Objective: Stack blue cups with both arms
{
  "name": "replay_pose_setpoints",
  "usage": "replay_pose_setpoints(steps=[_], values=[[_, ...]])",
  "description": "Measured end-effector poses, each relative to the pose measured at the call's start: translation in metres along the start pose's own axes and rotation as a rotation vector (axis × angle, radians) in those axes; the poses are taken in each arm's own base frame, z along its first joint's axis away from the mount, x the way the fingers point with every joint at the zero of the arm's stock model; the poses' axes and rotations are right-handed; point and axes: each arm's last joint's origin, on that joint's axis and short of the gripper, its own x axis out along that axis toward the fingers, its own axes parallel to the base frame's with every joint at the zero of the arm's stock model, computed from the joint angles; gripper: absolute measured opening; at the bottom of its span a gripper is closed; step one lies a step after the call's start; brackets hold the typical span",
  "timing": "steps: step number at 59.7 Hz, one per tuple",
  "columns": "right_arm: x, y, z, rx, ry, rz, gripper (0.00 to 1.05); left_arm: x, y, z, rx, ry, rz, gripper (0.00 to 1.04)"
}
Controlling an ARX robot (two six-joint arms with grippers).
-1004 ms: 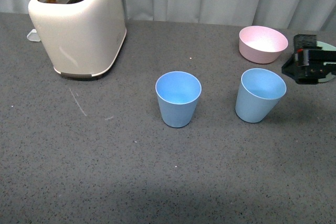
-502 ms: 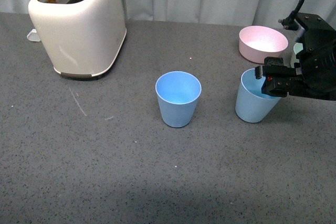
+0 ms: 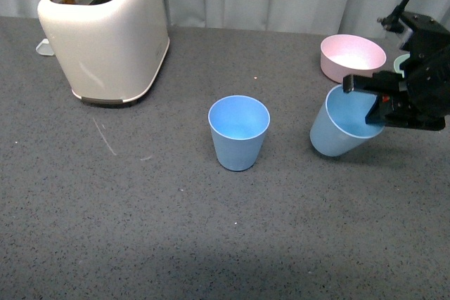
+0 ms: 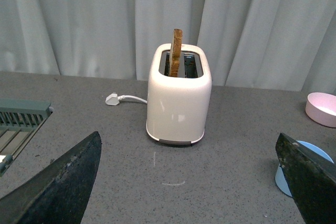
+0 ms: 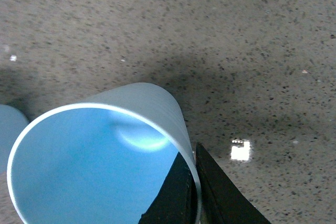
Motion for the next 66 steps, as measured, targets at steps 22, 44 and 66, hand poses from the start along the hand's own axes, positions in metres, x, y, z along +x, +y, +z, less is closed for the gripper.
replay_pose_setpoints(steps=[22, 44, 66], values=[[-0.052, 0.071, 0.028, -0.072, -0.091, 0.253, 0.01, 0.000, 0.000, 0.000, 0.000, 0.000, 0.000, 0.98], [-0.036, 0.100, 0.013, -0.122, -0.004, 0.266, 0.01, 0.000, 0.000, 0.000, 0.000, 0.000, 0.000, 0.98], [-0.029, 0.102, 0.013, -0.128, -0.024, 0.263, 0.33, 0.000, 0.000, 0.000, 0.000, 0.000, 0.000, 0.98]])
